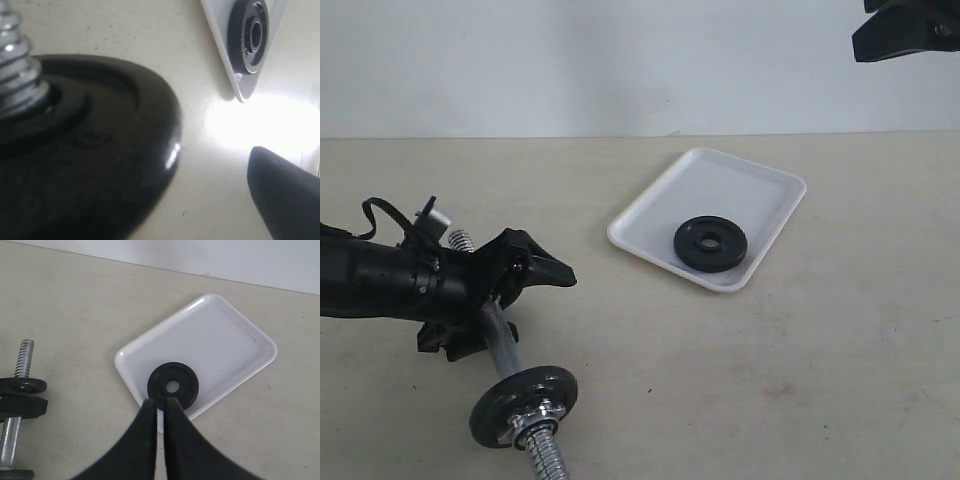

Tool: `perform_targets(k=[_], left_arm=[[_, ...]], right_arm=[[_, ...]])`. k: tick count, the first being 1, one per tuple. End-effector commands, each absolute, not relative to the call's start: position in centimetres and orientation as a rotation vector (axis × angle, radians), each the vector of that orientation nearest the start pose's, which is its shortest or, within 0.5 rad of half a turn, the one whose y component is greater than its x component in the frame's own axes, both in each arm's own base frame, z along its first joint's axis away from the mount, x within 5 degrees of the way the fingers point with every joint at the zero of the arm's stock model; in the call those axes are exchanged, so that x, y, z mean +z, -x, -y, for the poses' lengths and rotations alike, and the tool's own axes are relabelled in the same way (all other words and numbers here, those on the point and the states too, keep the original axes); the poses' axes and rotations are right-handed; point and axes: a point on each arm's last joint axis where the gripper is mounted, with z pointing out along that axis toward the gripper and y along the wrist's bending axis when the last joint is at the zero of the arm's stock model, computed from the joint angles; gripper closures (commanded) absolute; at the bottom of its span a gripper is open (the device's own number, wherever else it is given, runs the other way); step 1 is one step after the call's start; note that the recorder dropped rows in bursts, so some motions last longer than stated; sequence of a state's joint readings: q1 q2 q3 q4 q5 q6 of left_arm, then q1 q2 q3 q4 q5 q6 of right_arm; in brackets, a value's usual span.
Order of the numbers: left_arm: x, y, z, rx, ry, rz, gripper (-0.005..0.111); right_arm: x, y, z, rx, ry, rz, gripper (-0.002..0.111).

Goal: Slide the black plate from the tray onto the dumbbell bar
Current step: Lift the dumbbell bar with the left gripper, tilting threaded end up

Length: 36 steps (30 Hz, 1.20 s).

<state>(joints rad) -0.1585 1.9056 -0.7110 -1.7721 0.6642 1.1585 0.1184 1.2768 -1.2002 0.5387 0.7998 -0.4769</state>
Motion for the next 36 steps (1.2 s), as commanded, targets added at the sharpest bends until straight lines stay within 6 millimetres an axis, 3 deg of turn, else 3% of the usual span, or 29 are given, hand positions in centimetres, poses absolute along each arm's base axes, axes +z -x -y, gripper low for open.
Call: perform_targets(k=[1,15,25,31,32,36], left_arm=[[8.1,-28.7,9.7,-0.993,0.391,-2.684,0.026],[5.5,-30.0,9.7,-0.943,0.375,-2.734,0.102],[7.2,-32.3,10.8,-1.044,0.140,-2.672,0.102],[7.6,-33.2,10.3,-0.879,-0.047,-2.780,0.102],[8.1,-33.5,10.0,-0.798,-0.167,-2.822,0.102],[11.2,-35.0,8.8,-0.524,-0.344,-2.863,0.102]], right_arm=[[37.5,-26.2,-6.5,0.445,0.430,-2.213,0.107],[37.5,-26.0,-6.6,0.453,0.439,-2.227,0.107],[37.4,-26.0,-6.6,0.454,0.447,-2.235,0.107],[37.4,-25.9,-6.6,0.454,0.452,-2.238,0.107],[37.4,-25.9,-6.6,0.454,0.452,-2.238,0.107],[37.4,-25.9,-6.6,0.455,0.453,-2.239,0.107]])
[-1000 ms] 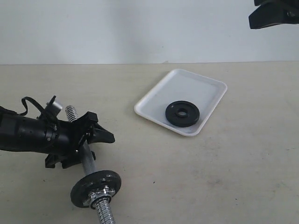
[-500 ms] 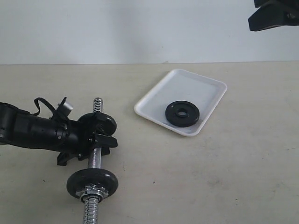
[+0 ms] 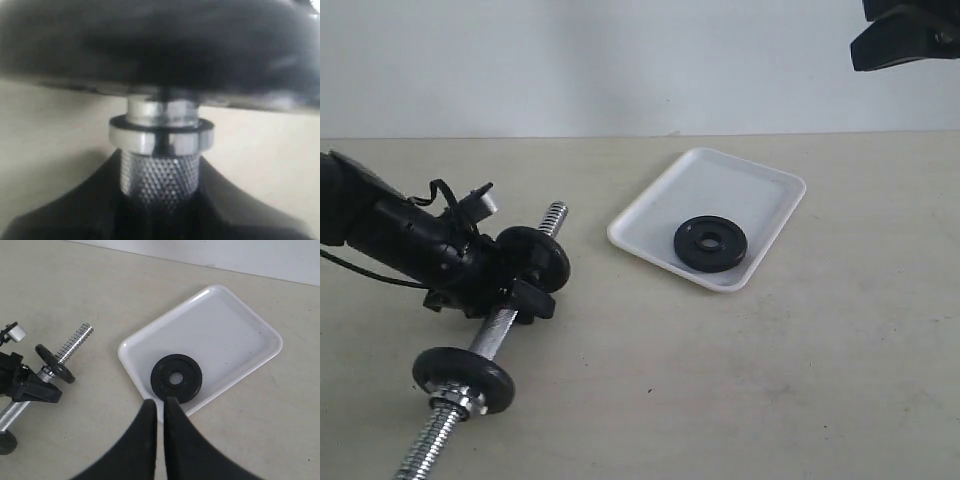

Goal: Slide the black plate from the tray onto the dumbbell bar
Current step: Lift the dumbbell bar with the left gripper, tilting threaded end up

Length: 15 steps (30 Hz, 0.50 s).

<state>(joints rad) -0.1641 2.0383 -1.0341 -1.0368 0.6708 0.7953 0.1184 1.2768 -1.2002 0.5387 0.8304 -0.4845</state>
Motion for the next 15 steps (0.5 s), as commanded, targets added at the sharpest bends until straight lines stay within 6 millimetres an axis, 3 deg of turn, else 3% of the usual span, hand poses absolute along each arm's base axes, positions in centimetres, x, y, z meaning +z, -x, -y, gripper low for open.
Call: perform_targets(k=[1,4,8,15], left_arm=[[11.9,-35.2,8.5,-0.462,-0.378,-2.851,0.102],[14.5,-36.2,7.4,-0.246,-0.455,-2.779,0.102],[16.7,-36.2,6.8,-0.108,-0.601,-2.678,0.102],[18.8,-36.0,6.4,-0.005,-0.757,-2.573,0.102]], right_arm=[[37.4,-25.9,-6.6,0.451,0.462,-2.237,0.107],[37.4,-25.9,-6.6,0.444,0.471,-2.230,0.107],[37.6,-26.2,-6.5,0.420,0.454,-2.201,0.107],[37.8,-26.7,-6.0,0.330,0.463,-2.155,0.107]])
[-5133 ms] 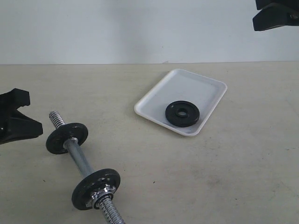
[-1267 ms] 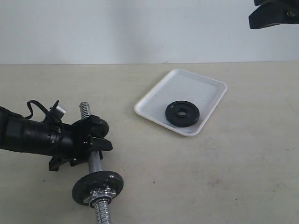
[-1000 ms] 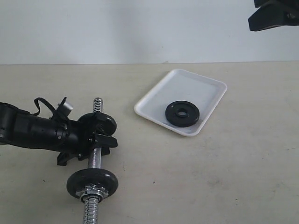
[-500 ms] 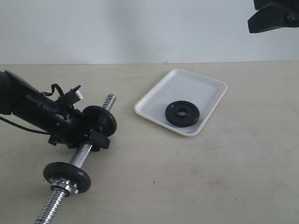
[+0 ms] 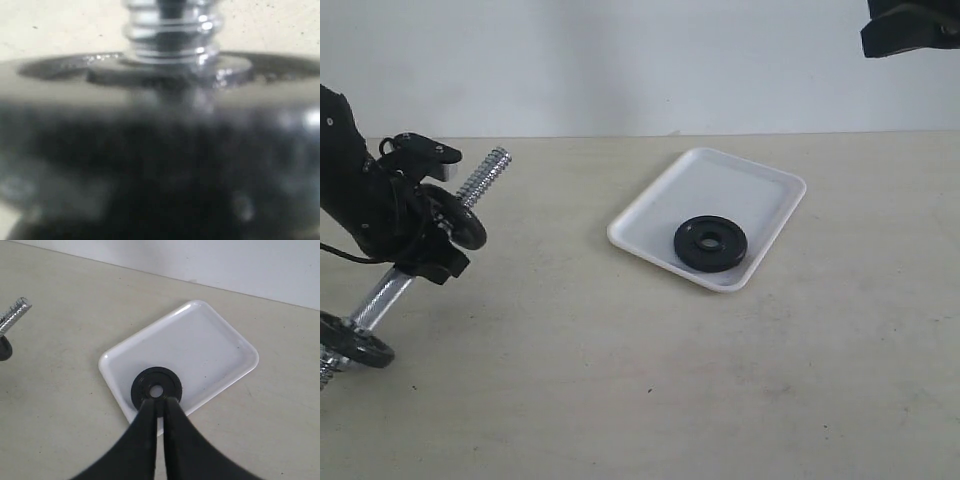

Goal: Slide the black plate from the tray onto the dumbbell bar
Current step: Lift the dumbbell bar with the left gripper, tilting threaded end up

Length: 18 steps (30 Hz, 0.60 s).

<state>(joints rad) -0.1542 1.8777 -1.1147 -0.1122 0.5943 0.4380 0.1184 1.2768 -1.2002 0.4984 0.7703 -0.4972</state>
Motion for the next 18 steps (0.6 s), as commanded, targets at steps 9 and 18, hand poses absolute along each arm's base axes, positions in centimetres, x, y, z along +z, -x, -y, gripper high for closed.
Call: perform_targets(k=[9,18], left_arm=[[19.4,-35.8,6.4,0.000,-0.783,-2.562,0.102],[19.6,-35.3,7.9,-0.206,-0.914,-2.496,0.102]], right_arm=[[38.0,-26.9,-6.0,0.326,0.440,-2.128,0.107],[36.4,-28.5,-6.7,0.300,0.567,-2.122,0.107]])
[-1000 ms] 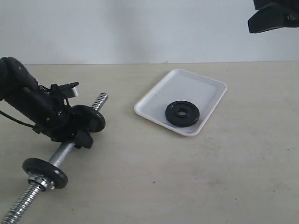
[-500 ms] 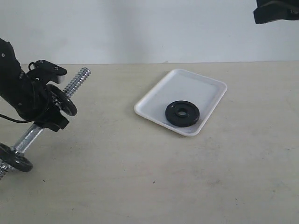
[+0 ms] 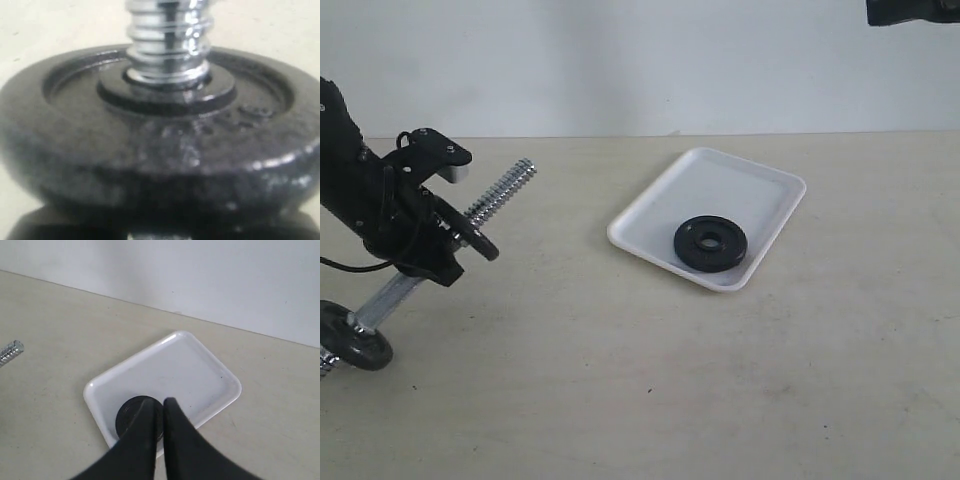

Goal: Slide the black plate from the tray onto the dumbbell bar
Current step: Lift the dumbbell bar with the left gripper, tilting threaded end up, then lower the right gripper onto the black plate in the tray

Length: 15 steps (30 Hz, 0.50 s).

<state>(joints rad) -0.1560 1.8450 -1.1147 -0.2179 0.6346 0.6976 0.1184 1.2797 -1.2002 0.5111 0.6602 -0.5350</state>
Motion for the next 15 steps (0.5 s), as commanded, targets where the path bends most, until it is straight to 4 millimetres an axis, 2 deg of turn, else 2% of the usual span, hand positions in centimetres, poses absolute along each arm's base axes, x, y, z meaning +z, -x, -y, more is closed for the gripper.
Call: perform_targets(k=[1,3,4,5,8,9,15], left_arm=[[19.7,-35.3,8.0,-0.218,-0.917,-2.486,0.102],[19.9,-35.2,8.3,-0.250,-0.929,-2.464,0.102],[20.2,-35.1,8.5,-0.273,-0.958,-2.441,0.102],[20.5,-35.0,8.7,-0.303,-0.967,-2.418,0.102],[20.7,-35.0,8.8,-0.322,-0.958,-2.411,0.102],[20.7,-35.0,8.8,-0.324,-0.956,-2.411,0.102],[20.7,-35.0,8.9,-0.333,-0.932,-2.420,0.102]], right_arm=[[35.9,-28.9,-7.0,0.305,0.593,-2.130,0.107],[34.3,-30.1,-8.1,0.342,0.633,-2.157,0.098],[33.2,-30.9,-8.8,0.354,0.636,-2.169,0.083],[32.1,-31.9,-9.5,0.352,0.632,-2.179,0.055],[30.7,-33.3,-10.3,0.336,0.594,-2.171,0.008],[30.4,-33.6,-10.5,0.323,0.592,-2.164,0.003],[27.5,-35.4,-11.9,0.315,0.585,-2.193,0.003]])
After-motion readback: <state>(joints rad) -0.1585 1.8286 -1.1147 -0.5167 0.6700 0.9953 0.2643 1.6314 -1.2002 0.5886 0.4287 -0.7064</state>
